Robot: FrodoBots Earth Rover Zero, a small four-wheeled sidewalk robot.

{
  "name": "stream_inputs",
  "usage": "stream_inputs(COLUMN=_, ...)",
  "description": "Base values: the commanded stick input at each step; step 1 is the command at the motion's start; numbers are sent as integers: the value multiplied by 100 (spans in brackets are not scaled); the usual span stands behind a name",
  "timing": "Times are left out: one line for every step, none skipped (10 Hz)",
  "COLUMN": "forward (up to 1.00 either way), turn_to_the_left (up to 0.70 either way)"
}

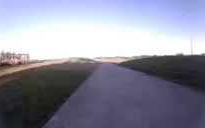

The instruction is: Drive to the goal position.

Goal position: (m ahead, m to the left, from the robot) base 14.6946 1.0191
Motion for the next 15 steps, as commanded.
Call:
stream_inputs(forward=70, turn_to_the_left=-21)
stream_inputs(forward=70, turn_to_the_left=-21)
stream_inputs(forward=70, turn_to_the_left=-21)
stream_inputs(forward=70, turn_to_the_left=-21)
stream_inputs(forward=70, turn_to_the_left=-21)
stream_inputs(forward=70, turn_to_the_left=-21)
stream_inputs(forward=70, turn_to_the_left=-21)
stream_inputs(forward=70, turn_to_the_left=-21)
stream_inputs(forward=70, turn_to_the_left=-21)
stream_inputs(forward=70, turn_to_the_left=-21)
stream_inputs(forward=70, turn_to_the_left=-21)
stream_inputs(forward=70, turn_to_the_left=-21)
stream_inputs(forward=70, turn_to_the_left=-19)
stream_inputs(forward=70, turn_to_the_left=-17)
stream_inputs(forward=70, turn_to_the_left=0)
